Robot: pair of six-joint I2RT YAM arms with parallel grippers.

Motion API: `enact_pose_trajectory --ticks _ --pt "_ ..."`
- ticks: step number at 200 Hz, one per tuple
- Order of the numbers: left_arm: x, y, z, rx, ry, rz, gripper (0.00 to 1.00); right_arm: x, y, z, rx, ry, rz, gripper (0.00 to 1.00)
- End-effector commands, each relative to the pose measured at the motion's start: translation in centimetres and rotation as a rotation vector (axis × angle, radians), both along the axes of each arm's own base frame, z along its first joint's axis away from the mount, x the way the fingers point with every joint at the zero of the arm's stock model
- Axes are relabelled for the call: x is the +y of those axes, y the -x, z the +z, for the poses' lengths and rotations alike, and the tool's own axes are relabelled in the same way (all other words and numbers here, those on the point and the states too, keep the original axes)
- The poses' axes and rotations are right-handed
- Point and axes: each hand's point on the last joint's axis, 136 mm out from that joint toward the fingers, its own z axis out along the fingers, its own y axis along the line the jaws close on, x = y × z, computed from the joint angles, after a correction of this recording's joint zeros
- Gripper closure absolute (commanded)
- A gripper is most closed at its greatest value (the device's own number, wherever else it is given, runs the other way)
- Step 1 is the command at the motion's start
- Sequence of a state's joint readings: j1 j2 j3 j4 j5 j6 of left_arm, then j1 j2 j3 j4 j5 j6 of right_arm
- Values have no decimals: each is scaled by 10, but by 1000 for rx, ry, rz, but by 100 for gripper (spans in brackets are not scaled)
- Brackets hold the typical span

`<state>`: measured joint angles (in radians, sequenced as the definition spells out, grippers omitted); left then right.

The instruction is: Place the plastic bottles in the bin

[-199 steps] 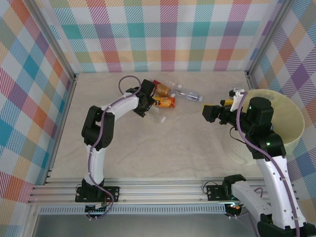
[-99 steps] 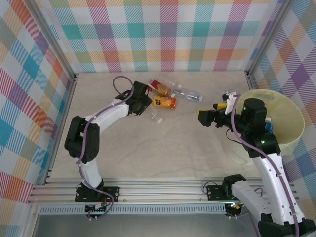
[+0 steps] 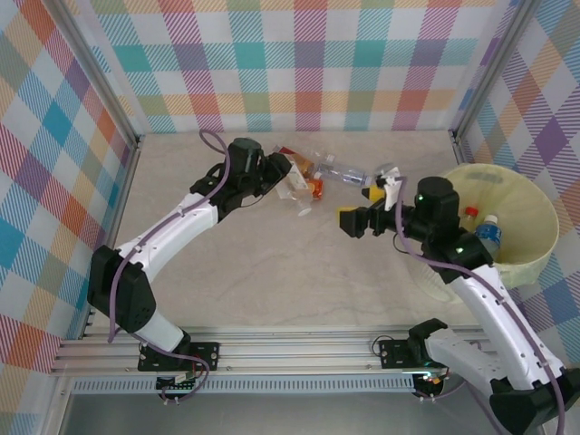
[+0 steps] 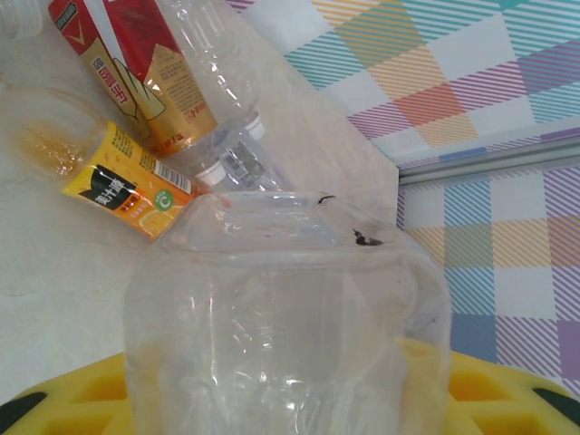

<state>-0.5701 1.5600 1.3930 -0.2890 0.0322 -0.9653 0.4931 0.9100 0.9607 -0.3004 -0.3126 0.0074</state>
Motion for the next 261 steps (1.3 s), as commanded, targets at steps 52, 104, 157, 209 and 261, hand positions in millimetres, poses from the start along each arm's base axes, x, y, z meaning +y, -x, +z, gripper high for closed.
enact_pose_trajectory --ticks 52,104,157,209,261 --pt "8 17 27 23 8 62 62 77 -28 -22 -543 404 136 0" --pt "3 16 22 41 37 61 62 106 -54 -28 -656 458 124 0" --pt "-2 18 15 81 98 65 60 112 -83 -33 -766 499 -44 0" --pt "-6 18 3 134 142 88 58 113 -84 -26 -813 466 -112 27" --pt "-11 16 6 141 176 76 51 100 -76 -37 -760 515 -95 52"
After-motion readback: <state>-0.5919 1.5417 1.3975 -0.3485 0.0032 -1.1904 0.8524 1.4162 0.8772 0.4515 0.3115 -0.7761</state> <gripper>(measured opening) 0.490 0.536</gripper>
